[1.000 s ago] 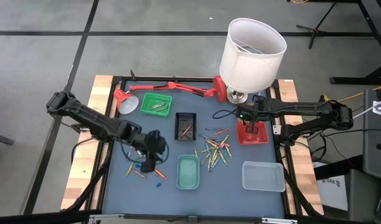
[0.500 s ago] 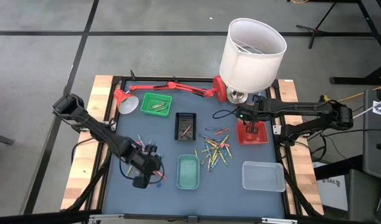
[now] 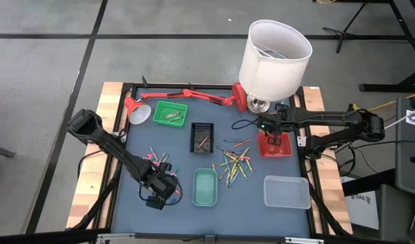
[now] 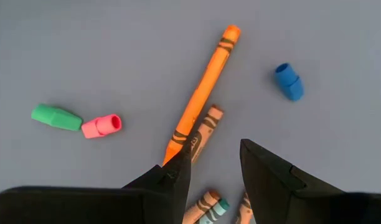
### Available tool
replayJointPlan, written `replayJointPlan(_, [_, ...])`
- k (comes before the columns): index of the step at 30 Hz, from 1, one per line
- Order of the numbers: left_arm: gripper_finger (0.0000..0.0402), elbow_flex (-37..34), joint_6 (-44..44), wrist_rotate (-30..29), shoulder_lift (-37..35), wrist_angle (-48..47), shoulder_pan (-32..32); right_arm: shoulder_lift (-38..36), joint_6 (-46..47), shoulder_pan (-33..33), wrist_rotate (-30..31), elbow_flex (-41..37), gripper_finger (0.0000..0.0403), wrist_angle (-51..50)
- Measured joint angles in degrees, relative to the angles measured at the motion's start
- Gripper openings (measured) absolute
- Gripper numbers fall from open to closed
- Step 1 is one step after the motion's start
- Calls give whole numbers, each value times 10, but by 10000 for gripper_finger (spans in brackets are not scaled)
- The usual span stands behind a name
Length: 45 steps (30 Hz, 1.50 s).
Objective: Sort crayons
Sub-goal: Put the blue green crayon into the orange bin, then put the brown crayon into the black bin
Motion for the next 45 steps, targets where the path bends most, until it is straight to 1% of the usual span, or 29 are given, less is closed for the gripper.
replayJointPlan(4, [121,0,0,0,15,-1,0,0,0,0,0,0,140,0])
replayJointPlan(8, [121,0,0,-6,27,-2,1,0,0,1,0,0,156,1])
replayJointPlan(12, [121,0,0,-28,34,-2,1,0,1,1,0,0,158,1])
replayJointPlan(21, [121,0,1,-36,34,-6,1,0,2,1,0,0,159,1])
replayJointPlan(24, [120,0,14,-52,34,-6,1,0,1,1,0,0,159,1])
replayJointPlan(26, [112,0,31,-58,34,-5,1,0,2,1,0,0,159,1])
replayJointPlan(29, [90,0,48,-58,34,-5,1,0,2,1,-1,0,159,2])
replayJointPlan(34, [51,0,50,-58,34,-5,1,0,2,1,-1,0,159,2])
replayJointPlan(37, [35,0,50,-58,34,-5,2,0,2,1,-1,0,159,2])
replayJointPlan(40, [28,0,50,-58,34,-5,6,0,1,1,-1,0,159,2])
replayJointPlan(45, [31,0,50,-57,34,-5,19,0,1,1,-1,0,159,2])
